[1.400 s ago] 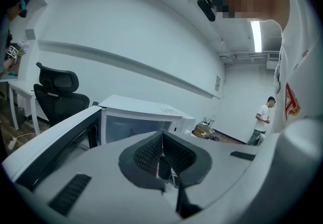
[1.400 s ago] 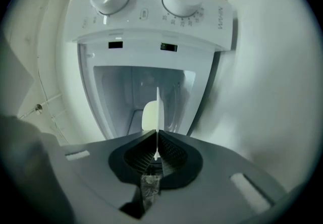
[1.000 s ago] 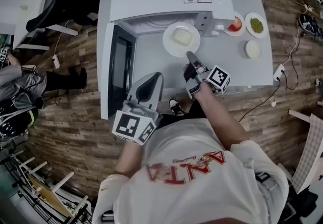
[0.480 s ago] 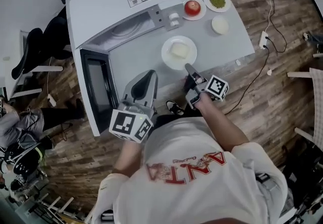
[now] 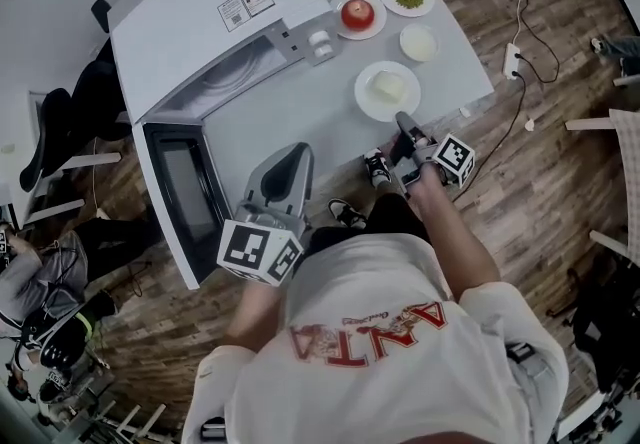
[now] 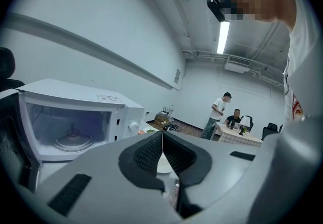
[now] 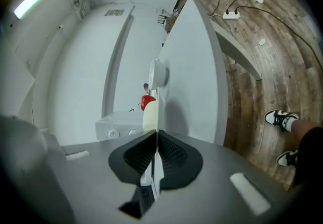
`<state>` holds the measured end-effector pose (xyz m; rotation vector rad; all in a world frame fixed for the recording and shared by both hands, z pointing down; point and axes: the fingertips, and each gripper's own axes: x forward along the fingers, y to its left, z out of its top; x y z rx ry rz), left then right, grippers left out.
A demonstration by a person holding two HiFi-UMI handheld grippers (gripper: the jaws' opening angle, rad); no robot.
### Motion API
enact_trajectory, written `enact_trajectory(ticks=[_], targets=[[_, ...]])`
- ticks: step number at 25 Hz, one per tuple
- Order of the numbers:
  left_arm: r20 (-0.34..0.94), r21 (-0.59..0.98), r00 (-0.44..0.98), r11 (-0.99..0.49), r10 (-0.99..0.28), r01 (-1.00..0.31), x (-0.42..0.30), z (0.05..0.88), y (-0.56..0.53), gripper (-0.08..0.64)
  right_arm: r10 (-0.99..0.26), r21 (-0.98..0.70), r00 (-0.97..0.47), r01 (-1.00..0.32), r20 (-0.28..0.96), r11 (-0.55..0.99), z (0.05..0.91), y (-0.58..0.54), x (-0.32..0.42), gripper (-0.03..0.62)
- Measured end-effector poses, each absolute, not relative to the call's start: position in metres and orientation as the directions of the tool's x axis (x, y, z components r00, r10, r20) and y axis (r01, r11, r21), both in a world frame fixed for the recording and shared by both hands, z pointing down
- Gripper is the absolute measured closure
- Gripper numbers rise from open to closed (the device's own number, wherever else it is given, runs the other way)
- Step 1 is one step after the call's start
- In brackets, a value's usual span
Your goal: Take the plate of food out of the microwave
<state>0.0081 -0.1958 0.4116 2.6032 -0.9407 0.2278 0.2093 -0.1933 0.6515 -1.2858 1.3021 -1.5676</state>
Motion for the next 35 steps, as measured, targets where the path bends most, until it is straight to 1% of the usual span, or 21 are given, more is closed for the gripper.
enact_trajectory(ticks=[8, 14, 17, 19, 21, 25, 29, 32, 35], targets=[[0.288, 0.296, 0.744, -0.682, -0.603, -0.668, -0.006, 0.425, -0.207, 0.551, -0.923, -0.958, -0.256, -0.077, 0.288, -0.277, 0.665, -0.207, 0.218, 0.578], [0.295, 0.305, 0.737, -0.671, -0.608, -0.676, -0.011, 0.427, -0.215, 0.551, -0.892, -0.932, -0.271, -0.13, 0.363, -0.339, 0.668, -0.212, 0.222, 0.575], [0.298, 0.312, 0.737, -0.667, -0.607, -0.676, -0.012, 0.432, -0.216, 0.551, -0.881, -0.927, -0.297, -0.188, 0.369, -0.325, 0.658, -0.218, 0.225, 0.569], [0.298, 0.316, 0.735, -0.664, -0.608, -0.678, -0.014, 0.435, -0.215, 0.551, -0.873, -0.925, -0.32, -0.218, 0.368, -0.31, 0.654, -0.221, 0.227, 0.515], [0.302, 0.319, 0.735, -0.663, -0.607, -0.678, -0.014, 0.437, -0.215, 0.551, -0.86, -0.92, -0.343, -0.245, 0.378, -0.307, 0.652, -0.223, 0.228, 0.497], [0.304, 0.321, 0.737, -0.663, -0.604, -0.676, -0.013, 0.438, -0.214, 0.551, -0.81, -0.884, -0.403, -0.373, 0.427, -0.281, 0.65, -0.224, 0.225, 0.451], [0.309, 0.326, 0.74, -0.664, -0.598, -0.673, -0.011, 0.438, -0.211, 0.551, -0.717, -0.788, -0.442, -0.565, 0.539, -0.244, 0.658, -0.219, 0.216, 0.388], [0.316, 0.33, 0.742, -0.665, -0.591, -0.67, -0.009, 0.44, -0.207, 0.551, -0.634, -0.694, -0.462, -0.699, 0.62, -0.17, 0.665, -0.213, 0.207, 0.365], [0.323, 0.33, 0.743, -0.667, -0.585, -0.668, -0.006, 0.441, -0.203, 0.551, -0.55, -0.575, -0.453, -0.816, 0.702, -0.062, 0.673, -0.206, 0.199, 0.347]])
